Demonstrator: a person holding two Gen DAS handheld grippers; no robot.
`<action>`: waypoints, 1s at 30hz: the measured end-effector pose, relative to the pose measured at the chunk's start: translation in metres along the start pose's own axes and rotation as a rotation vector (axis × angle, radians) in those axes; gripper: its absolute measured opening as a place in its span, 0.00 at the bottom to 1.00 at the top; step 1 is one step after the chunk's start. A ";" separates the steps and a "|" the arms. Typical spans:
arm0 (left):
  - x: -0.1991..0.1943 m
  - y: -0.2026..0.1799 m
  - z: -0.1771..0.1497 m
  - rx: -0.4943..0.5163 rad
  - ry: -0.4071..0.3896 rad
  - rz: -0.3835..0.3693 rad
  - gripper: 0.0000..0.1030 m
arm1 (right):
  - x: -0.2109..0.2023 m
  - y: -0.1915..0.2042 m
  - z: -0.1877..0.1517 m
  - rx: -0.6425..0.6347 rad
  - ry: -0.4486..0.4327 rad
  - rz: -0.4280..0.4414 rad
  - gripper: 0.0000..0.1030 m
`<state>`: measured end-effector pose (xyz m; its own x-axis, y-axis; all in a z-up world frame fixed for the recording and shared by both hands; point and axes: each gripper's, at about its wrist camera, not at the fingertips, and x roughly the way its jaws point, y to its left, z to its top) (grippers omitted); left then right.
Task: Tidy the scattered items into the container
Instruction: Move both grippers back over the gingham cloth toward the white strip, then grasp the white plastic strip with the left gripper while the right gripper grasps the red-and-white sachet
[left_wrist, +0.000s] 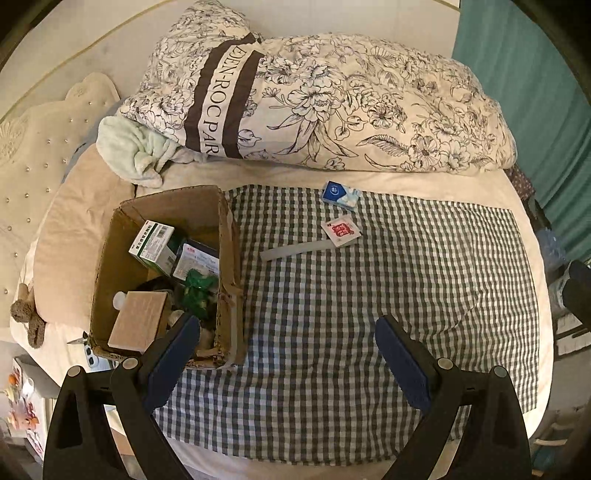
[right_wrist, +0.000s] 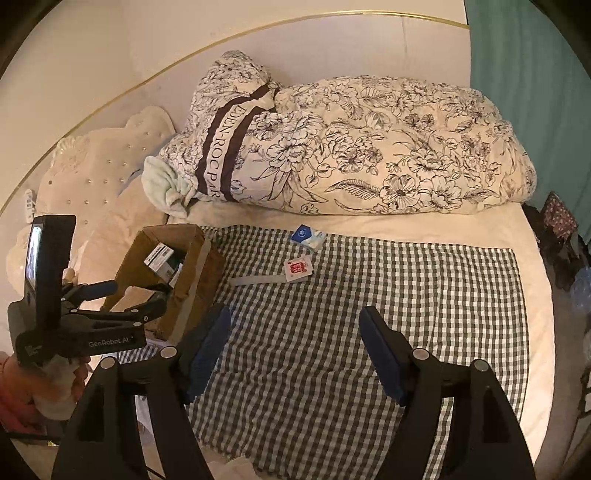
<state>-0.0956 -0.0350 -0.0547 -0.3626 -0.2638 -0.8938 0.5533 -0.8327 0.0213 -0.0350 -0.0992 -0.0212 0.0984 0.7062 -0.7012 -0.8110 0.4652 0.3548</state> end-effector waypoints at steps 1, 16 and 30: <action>0.001 0.000 -0.002 -0.001 0.002 -0.001 0.95 | 0.002 0.000 0.000 0.009 -0.001 -0.002 0.70; 0.060 0.015 0.011 -0.010 0.068 -0.054 0.95 | 0.058 0.014 0.021 0.025 0.064 0.000 0.70; 0.158 0.021 0.060 -0.030 0.162 -0.053 0.95 | 0.163 0.007 0.071 0.043 0.174 -0.009 0.70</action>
<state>-0.1861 -0.1231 -0.1685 -0.2676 -0.1365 -0.9538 0.5596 -0.8279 -0.0386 0.0161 0.0576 -0.0892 0.0009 0.6003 -0.7998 -0.7849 0.4960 0.3714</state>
